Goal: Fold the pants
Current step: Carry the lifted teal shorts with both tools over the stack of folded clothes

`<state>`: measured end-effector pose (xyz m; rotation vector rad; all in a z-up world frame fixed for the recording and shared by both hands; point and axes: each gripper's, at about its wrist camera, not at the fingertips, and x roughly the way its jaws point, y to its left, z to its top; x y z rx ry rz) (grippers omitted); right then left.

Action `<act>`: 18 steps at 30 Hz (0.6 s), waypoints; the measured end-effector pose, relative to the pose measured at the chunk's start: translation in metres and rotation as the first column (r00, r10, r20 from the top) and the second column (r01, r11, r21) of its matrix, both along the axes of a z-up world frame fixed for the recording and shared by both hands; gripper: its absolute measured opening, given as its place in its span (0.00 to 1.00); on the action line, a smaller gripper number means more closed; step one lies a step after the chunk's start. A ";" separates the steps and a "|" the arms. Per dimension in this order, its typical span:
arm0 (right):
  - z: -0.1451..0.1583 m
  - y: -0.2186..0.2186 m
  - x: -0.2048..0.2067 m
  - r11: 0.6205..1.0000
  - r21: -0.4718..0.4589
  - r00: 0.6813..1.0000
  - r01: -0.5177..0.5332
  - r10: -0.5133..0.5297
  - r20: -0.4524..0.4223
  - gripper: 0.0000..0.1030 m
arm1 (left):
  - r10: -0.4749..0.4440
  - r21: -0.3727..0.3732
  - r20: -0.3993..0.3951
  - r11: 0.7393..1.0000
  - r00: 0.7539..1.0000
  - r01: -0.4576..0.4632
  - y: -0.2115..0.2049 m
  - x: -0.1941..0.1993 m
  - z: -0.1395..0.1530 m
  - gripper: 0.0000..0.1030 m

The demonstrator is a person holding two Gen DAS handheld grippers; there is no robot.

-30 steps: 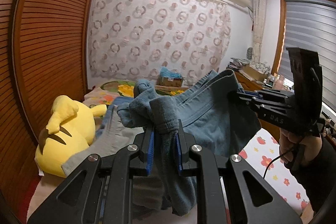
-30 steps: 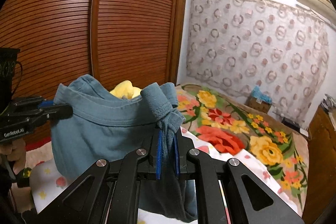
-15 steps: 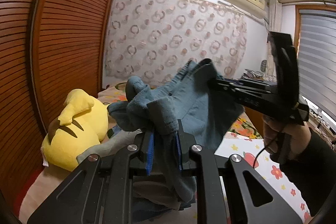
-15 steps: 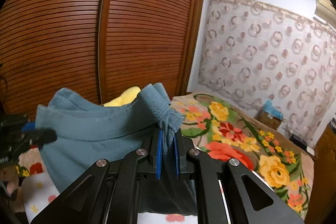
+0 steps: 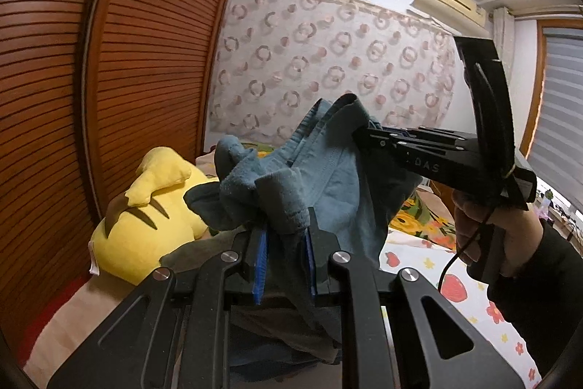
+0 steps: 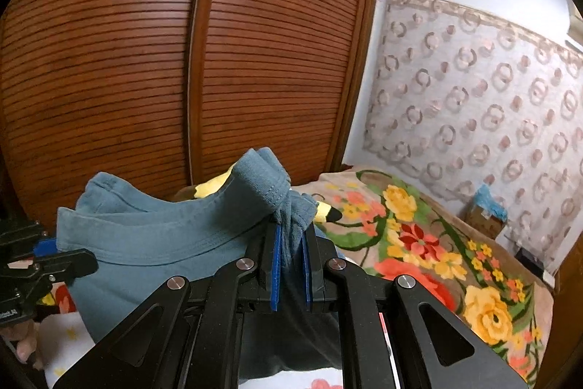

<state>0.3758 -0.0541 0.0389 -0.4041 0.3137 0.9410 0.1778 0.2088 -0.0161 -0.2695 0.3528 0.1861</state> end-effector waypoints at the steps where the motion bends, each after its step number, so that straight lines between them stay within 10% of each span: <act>1: -0.001 0.001 0.001 1.000 -0.005 1.000 -0.006 0.006 0.000 0.09 | 0.005 -0.001 -0.003 1.000 1.000 -0.005 0.001 0.000 -0.001 0.18; 18: -0.013 0.016 0.029 0.996 -0.077 0.998 -0.052 0.049 -0.040 0.09 | 0.041 -0.025 -0.061 0.999 0.997 -0.042 0.017 0.008 -0.029 0.18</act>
